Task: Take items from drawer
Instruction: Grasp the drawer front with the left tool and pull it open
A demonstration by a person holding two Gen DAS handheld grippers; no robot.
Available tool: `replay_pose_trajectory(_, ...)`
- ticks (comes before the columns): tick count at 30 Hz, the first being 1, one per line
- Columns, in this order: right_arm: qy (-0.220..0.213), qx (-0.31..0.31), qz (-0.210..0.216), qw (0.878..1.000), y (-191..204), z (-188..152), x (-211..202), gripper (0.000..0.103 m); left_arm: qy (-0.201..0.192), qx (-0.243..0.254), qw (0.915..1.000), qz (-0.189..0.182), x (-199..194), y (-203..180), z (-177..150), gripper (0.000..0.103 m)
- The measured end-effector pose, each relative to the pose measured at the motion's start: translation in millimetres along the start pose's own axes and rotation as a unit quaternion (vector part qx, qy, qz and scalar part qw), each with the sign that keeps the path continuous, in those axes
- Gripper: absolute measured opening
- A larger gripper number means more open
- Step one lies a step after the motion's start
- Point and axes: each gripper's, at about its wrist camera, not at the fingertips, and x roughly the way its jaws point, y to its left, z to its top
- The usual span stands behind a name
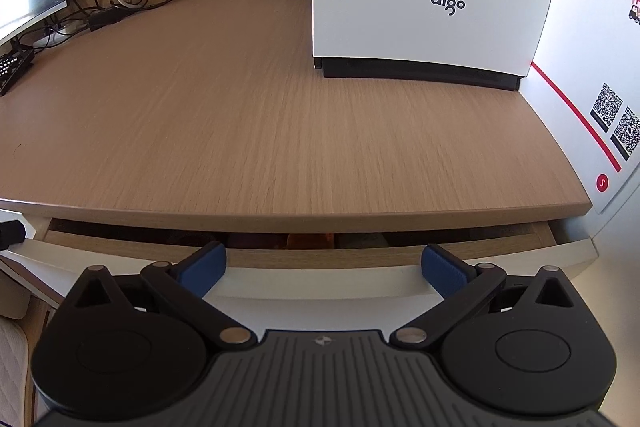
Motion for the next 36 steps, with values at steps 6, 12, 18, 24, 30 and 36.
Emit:
replay_pose_trajectory(6,-0.02,-0.006,0.009,1.0,-2,-7,-3,0.103,0.012,0.033,0.9993,0.012,5,-8,2,0.021)
replay_pose_trajectory(12,-0.026,0.0,-0.01,1.0,-9,-4,3,0.103,0.011,0.04,0.9991,0.011,3,-10,-3,0.021)
replay_pose_trajectory(18,0.011,0.008,-0.008,1.0,-19,0,11,0.103,0.017,0.038,0.999,0.012,-4,-11,-8,0.021)
replay_pose_trajectory(24,0.024,-0.006,0.009,1.0,-20,-17,-5,0.103,0.032,0.052,0.9981,0.011,-21,-10,-23,0.022)
replay_pose_trajectory(30,0.036,-0.007,0.009,0.999,-21,-42,-30,0.103,0.051,0.076,0.9957,0.013,-47,-10,-45,0.021)
replay_pose_trajectory(36,0.059,-0.006,0.026,0.998,-26,-69,-60,0.103,0.082,0.085,0.993,0.004,-76,-2,-70,0.021)
